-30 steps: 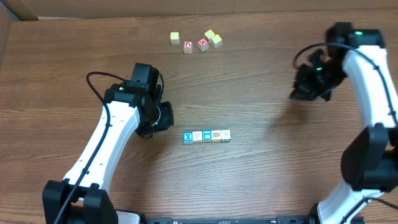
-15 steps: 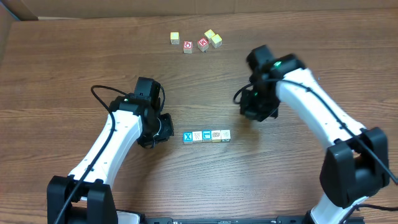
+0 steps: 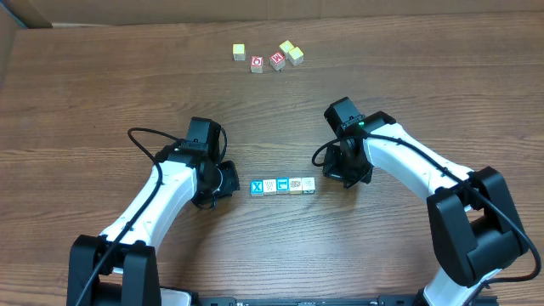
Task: Flip 5 blocks
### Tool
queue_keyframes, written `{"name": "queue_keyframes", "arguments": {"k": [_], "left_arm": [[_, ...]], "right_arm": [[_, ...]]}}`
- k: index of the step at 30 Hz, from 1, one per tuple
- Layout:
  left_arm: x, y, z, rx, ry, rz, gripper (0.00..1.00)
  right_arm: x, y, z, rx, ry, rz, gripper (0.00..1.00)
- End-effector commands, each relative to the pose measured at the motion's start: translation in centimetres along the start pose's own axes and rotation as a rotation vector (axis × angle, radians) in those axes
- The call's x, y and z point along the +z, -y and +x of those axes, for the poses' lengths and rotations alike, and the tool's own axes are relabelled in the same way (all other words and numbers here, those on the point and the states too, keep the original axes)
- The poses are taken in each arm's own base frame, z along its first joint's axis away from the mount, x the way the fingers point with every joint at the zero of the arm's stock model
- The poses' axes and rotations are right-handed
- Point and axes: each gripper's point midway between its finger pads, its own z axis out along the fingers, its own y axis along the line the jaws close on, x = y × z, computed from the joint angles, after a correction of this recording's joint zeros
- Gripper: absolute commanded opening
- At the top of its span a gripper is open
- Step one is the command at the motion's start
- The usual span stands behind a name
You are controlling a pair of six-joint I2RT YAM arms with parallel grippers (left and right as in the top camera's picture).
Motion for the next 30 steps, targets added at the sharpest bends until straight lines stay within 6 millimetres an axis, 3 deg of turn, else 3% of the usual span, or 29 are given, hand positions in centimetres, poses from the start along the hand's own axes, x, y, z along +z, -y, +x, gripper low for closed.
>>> {"name": "queue_keyframes", "arguments": {"k": [1, 15, 23, 30], "left_arm": [[-0.1, -0.2, -0.3, -0.017, 0.022, 0.003, 0.04], [0.5, 1.0, -0.3, -0.003, 0.035, 0.016, 0.04], [2.5, 0.6, 0.2, -0.012, -0.025, -0.003, 0.04], [2.6, 1.5, 0.5, -0.011, -0.051, 0.045, 0.04]], "right_arm": [[0.3, -0.4, 0.5, 0.005, -0.008, -0.032, 0.04], [2.1, -3.1, 1.6, -0.088, 0.038, -0.095, 0.04], [2.1, -3.2, 1.6, -0.089, 0.041, -0.098, 0.04], [2.0, -3.6, 1.9, -0.09, 0.023, -0.118, 0.04]]}}
